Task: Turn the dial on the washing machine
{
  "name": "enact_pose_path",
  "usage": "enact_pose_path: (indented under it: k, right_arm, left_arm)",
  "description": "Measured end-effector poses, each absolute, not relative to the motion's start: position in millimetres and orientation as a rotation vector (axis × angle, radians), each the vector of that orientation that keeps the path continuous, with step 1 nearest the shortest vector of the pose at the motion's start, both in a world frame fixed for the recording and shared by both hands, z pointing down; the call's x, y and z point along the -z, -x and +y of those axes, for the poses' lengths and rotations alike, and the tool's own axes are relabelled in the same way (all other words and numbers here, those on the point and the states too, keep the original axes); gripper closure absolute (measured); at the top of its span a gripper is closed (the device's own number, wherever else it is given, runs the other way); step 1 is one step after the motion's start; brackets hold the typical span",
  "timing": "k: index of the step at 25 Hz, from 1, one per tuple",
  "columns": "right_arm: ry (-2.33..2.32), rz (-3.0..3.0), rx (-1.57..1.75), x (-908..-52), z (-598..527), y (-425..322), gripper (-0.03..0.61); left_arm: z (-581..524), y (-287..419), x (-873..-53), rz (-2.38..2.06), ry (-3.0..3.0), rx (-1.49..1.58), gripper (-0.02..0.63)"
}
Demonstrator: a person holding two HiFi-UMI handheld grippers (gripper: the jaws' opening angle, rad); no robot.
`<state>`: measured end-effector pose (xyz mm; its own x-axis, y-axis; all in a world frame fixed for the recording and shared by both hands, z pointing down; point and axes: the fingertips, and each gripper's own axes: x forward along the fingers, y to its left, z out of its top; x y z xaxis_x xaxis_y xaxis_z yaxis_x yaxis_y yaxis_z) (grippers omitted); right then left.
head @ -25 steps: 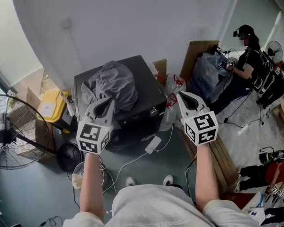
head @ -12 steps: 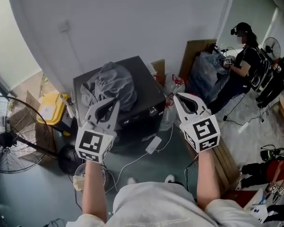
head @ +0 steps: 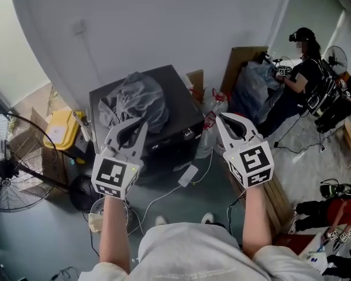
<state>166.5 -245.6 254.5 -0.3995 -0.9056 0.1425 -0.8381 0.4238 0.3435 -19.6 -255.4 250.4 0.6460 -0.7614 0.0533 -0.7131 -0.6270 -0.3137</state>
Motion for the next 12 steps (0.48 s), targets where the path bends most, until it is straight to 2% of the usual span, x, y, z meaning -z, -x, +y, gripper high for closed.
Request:
enact_pose_path:
  k: [12]
  right_arm:
    - [-1.502, -2.369, 0.306, -257.3, -248.2, -166.2, 0.563]
  left_arm:
    - [-257.5, 23.0, -254.0, 1.200, 2.605, 0.269, 0.597]
